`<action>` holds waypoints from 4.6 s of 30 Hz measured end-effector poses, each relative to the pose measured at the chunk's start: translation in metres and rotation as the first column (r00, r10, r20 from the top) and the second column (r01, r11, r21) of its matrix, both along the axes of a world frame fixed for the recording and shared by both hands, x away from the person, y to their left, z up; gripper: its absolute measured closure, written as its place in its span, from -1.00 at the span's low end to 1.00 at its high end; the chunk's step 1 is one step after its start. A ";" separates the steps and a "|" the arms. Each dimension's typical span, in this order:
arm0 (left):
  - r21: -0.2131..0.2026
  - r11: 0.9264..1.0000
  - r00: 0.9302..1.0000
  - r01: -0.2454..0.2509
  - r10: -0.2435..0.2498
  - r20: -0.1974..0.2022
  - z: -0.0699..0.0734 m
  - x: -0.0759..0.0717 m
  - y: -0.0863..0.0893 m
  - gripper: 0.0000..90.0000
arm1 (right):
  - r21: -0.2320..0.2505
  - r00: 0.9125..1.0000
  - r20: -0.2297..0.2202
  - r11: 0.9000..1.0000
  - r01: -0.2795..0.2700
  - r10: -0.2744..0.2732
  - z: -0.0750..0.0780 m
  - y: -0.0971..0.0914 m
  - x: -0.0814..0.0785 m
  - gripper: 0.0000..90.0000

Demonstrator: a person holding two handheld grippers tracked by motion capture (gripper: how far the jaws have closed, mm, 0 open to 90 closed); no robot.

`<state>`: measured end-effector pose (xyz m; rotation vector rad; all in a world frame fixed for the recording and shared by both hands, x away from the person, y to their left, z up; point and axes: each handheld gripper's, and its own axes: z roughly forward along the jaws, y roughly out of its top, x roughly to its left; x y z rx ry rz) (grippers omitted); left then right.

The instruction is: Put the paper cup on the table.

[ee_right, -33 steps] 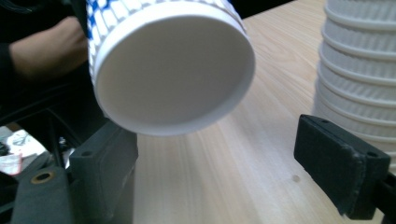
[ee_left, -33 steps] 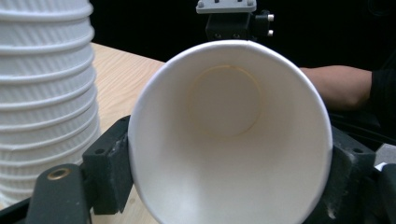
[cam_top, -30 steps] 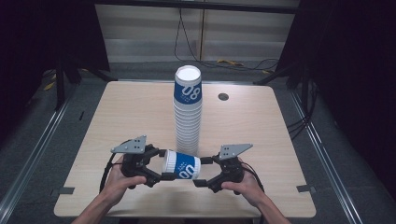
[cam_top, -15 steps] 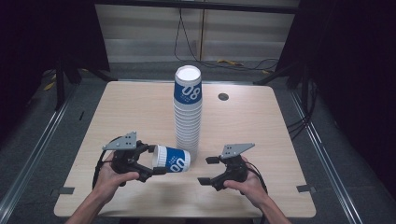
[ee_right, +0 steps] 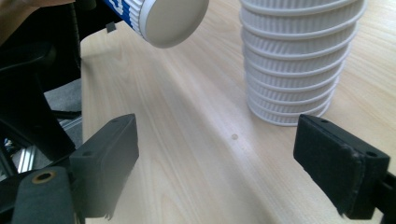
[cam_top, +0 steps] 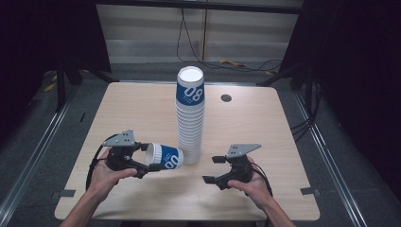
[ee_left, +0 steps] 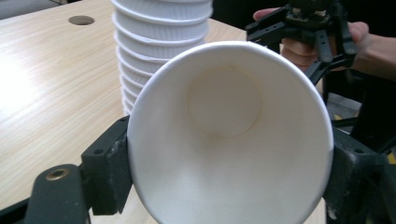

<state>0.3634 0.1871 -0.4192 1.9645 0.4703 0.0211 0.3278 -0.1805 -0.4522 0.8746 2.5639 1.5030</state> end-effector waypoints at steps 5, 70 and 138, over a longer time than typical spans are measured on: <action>0.042 0.998 0.999 -0.041 0.041 0.002 0.002 0.006 0.007 -0.57 | 0.003 1.000 0.008 1.000 0.021 -0.021 0.000 -0.003 -0.001 -0.68; 0.712 0.700 0.970 -0.059 0.209 -0.126 -0.001 0.106 0.004 -0.64 | -0.019 0.999 -0.005 0.999 0.032 -0.033 -0.007 -0.010 -0.005 -0.62; 0.436 0.861 0.949 -0.261 0.312 -0.048 -0.029 0.052 0.054 -0.63 | -0.016 0.993 0.025 0.994 0.112 -0.112 0.002 -0.024 -0.003 -0.61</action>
